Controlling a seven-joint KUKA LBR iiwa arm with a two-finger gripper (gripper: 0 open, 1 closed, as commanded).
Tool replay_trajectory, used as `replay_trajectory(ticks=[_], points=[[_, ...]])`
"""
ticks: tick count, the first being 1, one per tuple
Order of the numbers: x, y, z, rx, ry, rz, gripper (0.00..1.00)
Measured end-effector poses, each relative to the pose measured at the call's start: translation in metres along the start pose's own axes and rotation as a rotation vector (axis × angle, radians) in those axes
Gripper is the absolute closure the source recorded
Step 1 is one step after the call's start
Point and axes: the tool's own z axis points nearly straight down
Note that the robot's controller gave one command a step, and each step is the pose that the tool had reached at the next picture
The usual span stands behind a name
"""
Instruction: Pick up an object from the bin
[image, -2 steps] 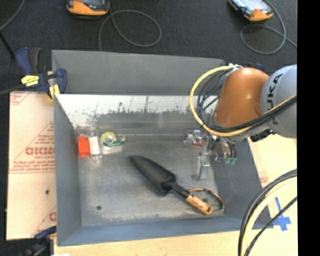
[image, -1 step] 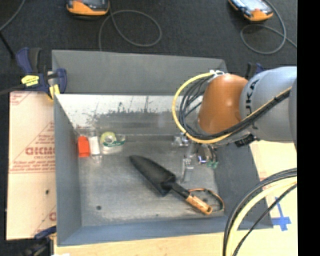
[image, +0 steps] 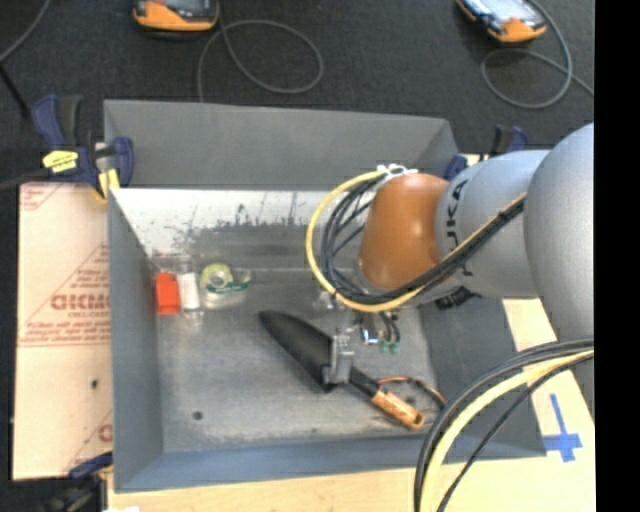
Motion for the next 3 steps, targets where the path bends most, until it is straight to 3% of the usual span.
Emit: replay_trajectory(ticks=[1,2,3], points=[[0.016,0.003,0.014,0.003,-0.008,0.076,1.00],[0.016,0.003,0.014,0.003,-0.008,0.076,1.00],[0.024,-0.004,-0.121,0.003,-0.013,0.069,1.00]])
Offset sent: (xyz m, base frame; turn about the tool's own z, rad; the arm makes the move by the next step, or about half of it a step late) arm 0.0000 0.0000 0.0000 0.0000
